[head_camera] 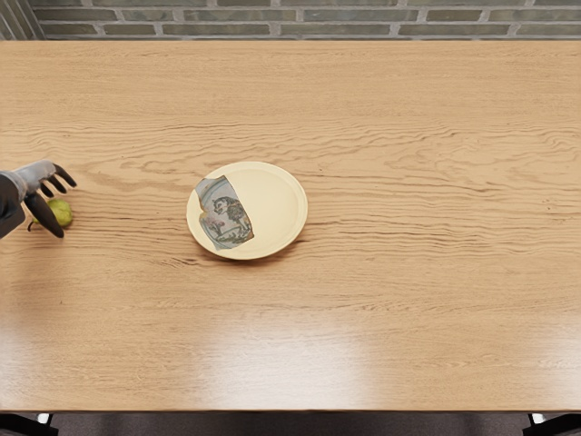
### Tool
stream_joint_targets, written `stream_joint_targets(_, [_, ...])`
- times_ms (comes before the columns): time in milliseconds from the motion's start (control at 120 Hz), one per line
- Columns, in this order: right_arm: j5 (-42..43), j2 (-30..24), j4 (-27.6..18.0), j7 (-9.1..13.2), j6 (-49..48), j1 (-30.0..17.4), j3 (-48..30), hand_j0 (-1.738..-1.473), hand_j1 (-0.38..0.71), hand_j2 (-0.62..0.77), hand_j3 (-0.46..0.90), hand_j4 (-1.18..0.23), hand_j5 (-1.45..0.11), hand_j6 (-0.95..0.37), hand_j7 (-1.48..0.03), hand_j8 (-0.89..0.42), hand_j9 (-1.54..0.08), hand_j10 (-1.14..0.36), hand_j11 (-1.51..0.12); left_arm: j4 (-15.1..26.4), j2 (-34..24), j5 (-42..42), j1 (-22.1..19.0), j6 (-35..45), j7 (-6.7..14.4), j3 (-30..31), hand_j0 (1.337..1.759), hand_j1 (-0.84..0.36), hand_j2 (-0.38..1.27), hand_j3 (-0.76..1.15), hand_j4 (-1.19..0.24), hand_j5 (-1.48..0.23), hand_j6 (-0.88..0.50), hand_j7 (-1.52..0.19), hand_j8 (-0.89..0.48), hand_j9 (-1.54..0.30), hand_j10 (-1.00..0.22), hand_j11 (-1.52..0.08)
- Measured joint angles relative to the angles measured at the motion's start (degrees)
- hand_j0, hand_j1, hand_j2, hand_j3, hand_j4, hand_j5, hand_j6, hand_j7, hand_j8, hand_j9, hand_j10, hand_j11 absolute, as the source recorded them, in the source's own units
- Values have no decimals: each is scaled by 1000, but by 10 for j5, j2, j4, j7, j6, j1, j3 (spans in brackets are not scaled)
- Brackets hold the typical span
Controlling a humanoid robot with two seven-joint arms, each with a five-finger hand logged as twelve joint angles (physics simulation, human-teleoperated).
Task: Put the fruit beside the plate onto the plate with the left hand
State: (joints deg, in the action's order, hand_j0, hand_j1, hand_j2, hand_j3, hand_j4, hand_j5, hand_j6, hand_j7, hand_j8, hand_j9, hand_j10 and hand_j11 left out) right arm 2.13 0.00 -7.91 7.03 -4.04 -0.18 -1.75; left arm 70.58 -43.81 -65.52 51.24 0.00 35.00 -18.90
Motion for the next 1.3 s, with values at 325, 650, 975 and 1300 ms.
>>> stream_joint_targets(325, [0, 0, 0, 0, 0, 0, 0, -1658, -349, 0, 0, 0, 0, 0, 0, 0, 0, 0, 0, -2, -2, 0, -7, 0, 0, 2, 1658, -235, 104, 0, -494, -639, -495, -639, -495, -638, -494, -638])
stream_joint_targets(650, [0, 0, 0, 0, 0, 0, 0, -1658, -349, 0, 0, 0, 0, 0, 0, 0, 0, 0, 0, -2, 0, -1, -9, -1, 0, 2, 1654, -268, 118, 0, -586, -734, -498, -750, -520, -757, -574, -754])
stream_joint_targets(975, [0, 0, 0, 0, 0, 0, 0, -1658, -349, 0, 0, 0, 0, 0, 0, 0, 0, 0, 0, -1, 0, 11, -7, -2, 0, 3, 1650, -251, 154, 0, -680, -863, -473, -879, -495, -891, -604, -897])
stream_joint_targets(1300, [0, 0, 0, 0, 0, 0, 0, -1658, -349, 0, 0, 0, 0, 0, 0, 0, 0, 0, 0, -6, 6, 167, 77, -20, 0, 2, 1650, -239, 228, 0, -732, -988, -449, -978, -493, -988, -618, -1003])
